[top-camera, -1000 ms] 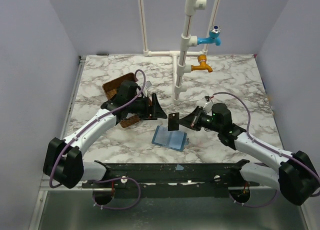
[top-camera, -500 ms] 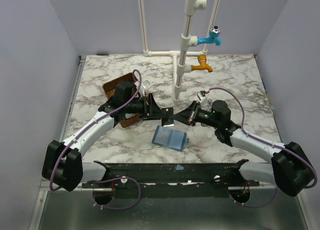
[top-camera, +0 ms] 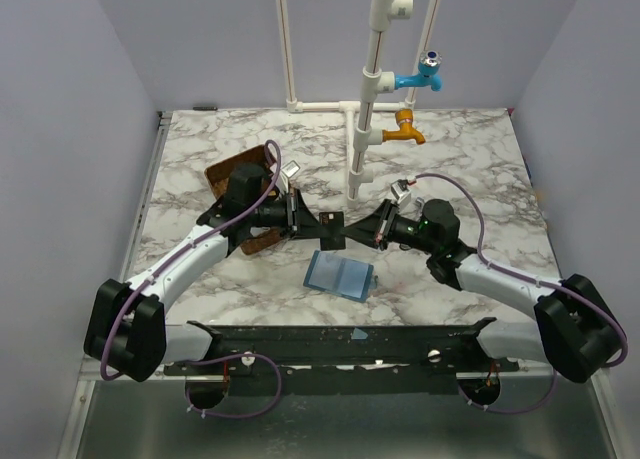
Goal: Take the credit cards out of the card holder
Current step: Place the credit card in the storage box.
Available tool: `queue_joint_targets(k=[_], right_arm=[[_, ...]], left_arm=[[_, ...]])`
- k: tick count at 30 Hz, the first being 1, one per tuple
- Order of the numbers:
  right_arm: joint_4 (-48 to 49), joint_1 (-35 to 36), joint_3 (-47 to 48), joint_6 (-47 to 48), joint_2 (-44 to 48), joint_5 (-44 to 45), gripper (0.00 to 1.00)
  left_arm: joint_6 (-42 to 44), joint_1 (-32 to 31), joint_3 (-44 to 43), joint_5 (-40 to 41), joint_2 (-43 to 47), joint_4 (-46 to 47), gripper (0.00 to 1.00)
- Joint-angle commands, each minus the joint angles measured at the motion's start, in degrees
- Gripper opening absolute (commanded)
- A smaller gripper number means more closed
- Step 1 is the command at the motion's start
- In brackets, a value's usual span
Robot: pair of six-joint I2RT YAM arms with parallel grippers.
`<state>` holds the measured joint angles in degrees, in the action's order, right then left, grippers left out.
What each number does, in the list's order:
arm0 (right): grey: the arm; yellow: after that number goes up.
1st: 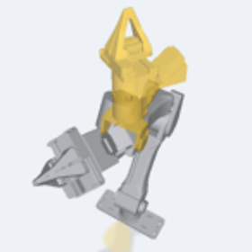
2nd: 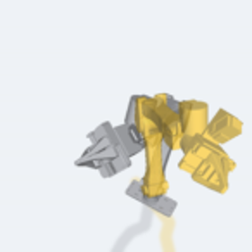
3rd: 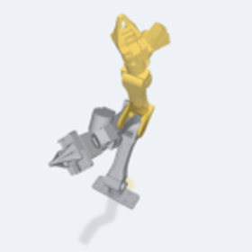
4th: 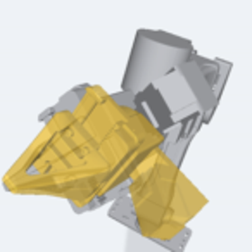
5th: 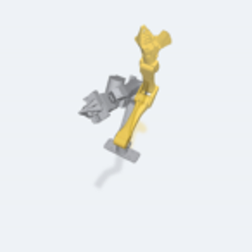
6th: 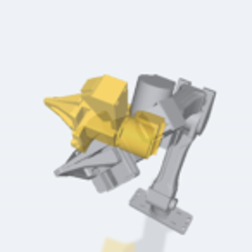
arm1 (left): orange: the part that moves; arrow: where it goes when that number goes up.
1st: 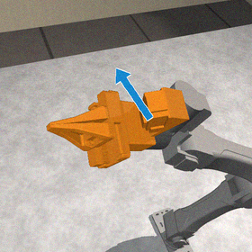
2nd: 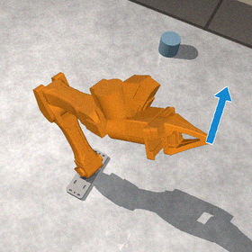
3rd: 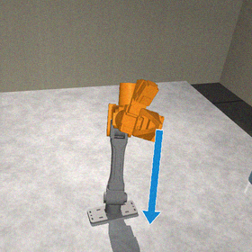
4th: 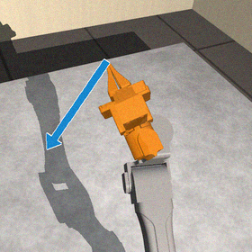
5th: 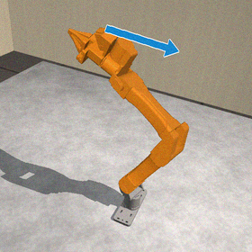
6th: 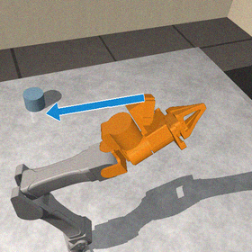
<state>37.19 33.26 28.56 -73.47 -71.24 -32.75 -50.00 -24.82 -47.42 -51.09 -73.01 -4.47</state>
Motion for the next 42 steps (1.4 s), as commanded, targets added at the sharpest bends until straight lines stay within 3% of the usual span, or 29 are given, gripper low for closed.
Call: queue_joint_targets(k=[1,4,6,8,12,14,17,24,29,37,42], right_arm=[[0.4,0.3,1.5,1.2,-0.6,-0.7,0.01],[-1.9,0.7,2.5,2.8,-0.8,-0.2,0.01],[-4.2,0.7,3.2,4.1,-0.8,0.6,0.06],[-6.4,0.7,3.9,5.4,-0.6,1.7,0.22],[-10.9,0.8,5.1,7.8,0.1,3.9,0.67],[-14.4,0.7,5.6,9.0,1.0,6.4,0.79],[-19.7,0.8,5.7,10.5,3.5,11.6,0.89],[-33.0,0.8,6.9,15.6,8.5,23.1,0.99],[-36.2,0.8,7.2,17.5,8.3,26.3,1.0],[-36.9,0.7,8.8,19.2,5.8,27.2,1.0],[-39.2,0.8,10.1,21.0,5.1,28.1,1.0]], left_arm=[[-1.0,0.3,0.9,-2.5,1.1,3.2,0.03],[-1.0,0.3,1.0,-2.5,0.9,3.4,0.0],[-1.2,0.3,1.1,-2.4,0.9,3.4,0.0],[-1.2,0.3,1.1,-2.2,1.2,3.4,0.0],[-1.3,0.5,1.1,-0.8,1.7,2.5,0.0],[-0.7,0.9,0.8,0.9,2.2,1.1,0.0],[0.6,2.1,-0.2,3.7,3.1,-2.0,0.0],[7.8,4.7,-8.1,21.2,4.5,-16.9,0.0],[7.2,7.2,-14.5,34.6,2.1,-22.3,0.0],[1.7,11.9,-22.0,46.9,-6.7,-20.9,0.0],[-1.5,15.4,-23.7,50.0,-12.1,-17.0,0.0]])
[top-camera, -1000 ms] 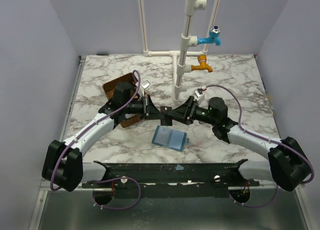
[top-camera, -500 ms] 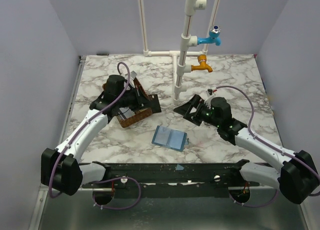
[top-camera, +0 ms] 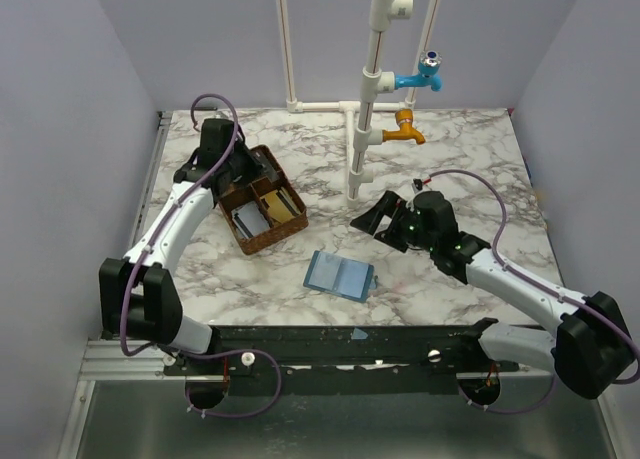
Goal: Take the credit cards out of the card holder
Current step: Place the credit card in the storage box.
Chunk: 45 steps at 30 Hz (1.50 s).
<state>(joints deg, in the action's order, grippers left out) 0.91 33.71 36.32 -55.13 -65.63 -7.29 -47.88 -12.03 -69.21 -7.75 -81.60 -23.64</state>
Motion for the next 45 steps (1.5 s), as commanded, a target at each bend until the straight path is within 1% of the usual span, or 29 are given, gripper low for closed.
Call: queue_joint_targets(k=[1,8,12,19,23,24,25,28,31,34,38,45], right_arm=[[-3.2,0.2,2.4,2.8,-0.5,2.8,1.0],[-4.5,0.2,2.6,3.2,0.4,3.1,1.0],[-5.3,0.3,2.8,3.5,1.2,3.4,1.0],[-6.9,0.3,3.3,3.9,2.3,3.9,1.0],[-7.0,0.3,2.8,3.6,3.3,4.2,1.0],[-7.0,0.3,2.8,3.6,3.4,4.2,1.0],[-7.2,0.3,2.8,3.5,3.5,4.2,1.0],[-7.7,0.3,3.0,3.7,3.2,4.1,1.0],[-7.7,0.3,2.9,3.5,3.0,3.8,1.0],[-8.0,0.3,2.7,3.3,3.2,4.6,1.0],[-8.0,0.3,2.8,3.4,2.7,5.2,1.0],[-8.5,0.3,2.8,3.0,1.9,5.3,1.0]], left_arm=[[-4.3,3.2,-1.9,7.2,-4.5,3.5,0.0],[-9.0,6.9,-4.1,7.3,-11.5,7.3,0.0],[-11.4,8.1,-4.8,7.3,-13.9,9.8,0.0],[-15.1,9.3,-6.0,7.3,-17.5,11.0,0.0],[-15.8,9.5,-6.0,7.3,-18.5,11.7,0.0],[-15.7,9.5,-5.9,7.3,-18.6,12.1,0.05],[-15.5,9.5,-5.9,7.3,-18.7,12.4,0.13],[-14.4,9.6,-5.6,6.6,-18.5,13.2,0.49],[-13.7,9.7,-4.6,5.9,-17.3,14.2,0.64],[-12.6,9.6,-4.0,4.8,-15.8,14.6,0.71],[-10.9,9.6,-3.2,3.2,-13.9,14.3,0.76],[-9.3,9.3,-0.9,-0.7,-10.7,14.0,0.76]])
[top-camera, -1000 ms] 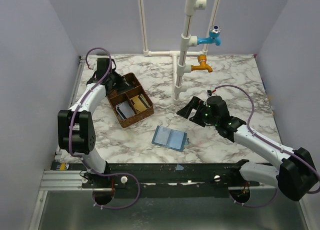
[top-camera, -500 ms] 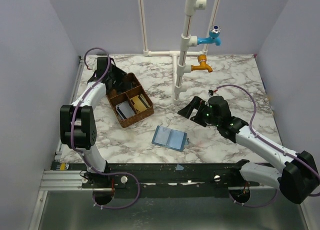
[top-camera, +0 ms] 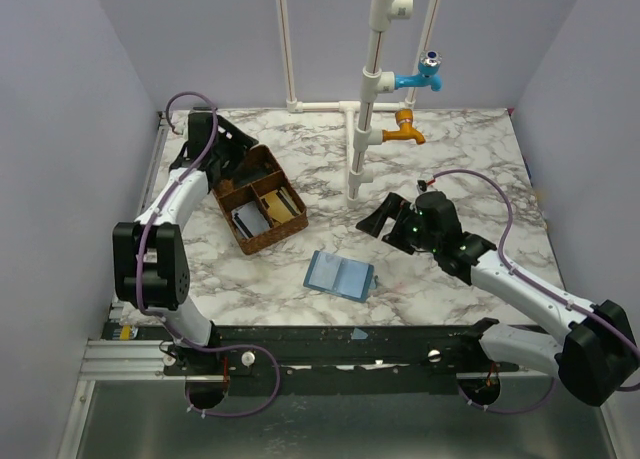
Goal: Take the credit cards out of the card holder
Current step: Place the credit card in the storage box, then remove the credit card from the card holder.
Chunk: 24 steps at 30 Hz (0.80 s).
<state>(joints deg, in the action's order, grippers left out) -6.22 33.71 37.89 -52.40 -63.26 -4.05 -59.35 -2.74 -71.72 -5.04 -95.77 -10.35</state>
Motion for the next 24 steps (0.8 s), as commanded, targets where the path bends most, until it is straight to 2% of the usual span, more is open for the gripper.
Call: queue_joint_targets(k=[1,14,24], right_arm=[[-1.8,0.3,1.2,0.1,-0.8,2.4,1.0],[-6.2,0.3,1.6,0.4,-2.7,3.6,1.0],[-5.3,0.4,0.9,-0.1,-4.3,3.4,1.0]], left_arm=[[2.5,-0.1,2.0,-3.9,4.1,0.6,0.76],[6.0,-3.6,10.2,-6.4,15.4,-2.6,0.76],[11.1,-12.2,16.5,-6.0,24.5,-7.3,0.76]])
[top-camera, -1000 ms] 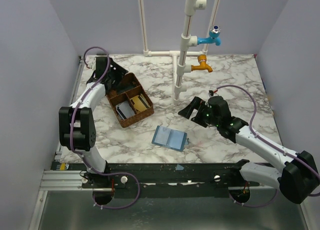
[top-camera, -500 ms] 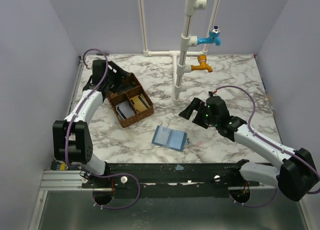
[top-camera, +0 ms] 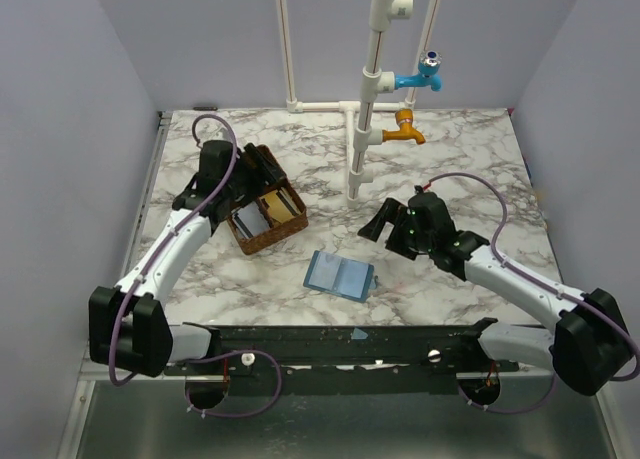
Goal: Take the credit cards out of the card holder
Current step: Remove the credit card from the card holder.
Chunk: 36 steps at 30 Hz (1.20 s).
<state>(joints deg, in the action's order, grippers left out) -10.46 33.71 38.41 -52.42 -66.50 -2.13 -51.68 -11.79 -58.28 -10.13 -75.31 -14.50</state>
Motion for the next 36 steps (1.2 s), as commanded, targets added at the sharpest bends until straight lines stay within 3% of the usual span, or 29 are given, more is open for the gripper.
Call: queue_joint_targets(k=[1,14,21,29,36], right_arm=[[-0.8,0.6,0.2,-0.2,-1.2,1.4,1.0],[-2.7,10.0,2.3,-4.5,-3.7,9.8,1.0],[-5.6,18.5,9.6,-6.8,-10.5,16.6,1.0],[-6.2,21.3,16.4,-5.6,-20.8,16.3,1.0],[-9.7,23.7,23.3,-3.7,-30.0,15.9,0.94]], left_arm=[[3.7,-3.9,4.1,-1.0,5.1,-3.3,0.76],[8.8,-6.9,12.9,-6.6,13.6,-6.6,0.76],[11.1,-6.9,14.2,-8.0,16.0,-8.3,0.76],[13.1,-6.6,13.3,-8.5,16.2,-9.7,0.76],[13.8,-6.1,13.3,-9.0,15.3,-9.8,0.77]])
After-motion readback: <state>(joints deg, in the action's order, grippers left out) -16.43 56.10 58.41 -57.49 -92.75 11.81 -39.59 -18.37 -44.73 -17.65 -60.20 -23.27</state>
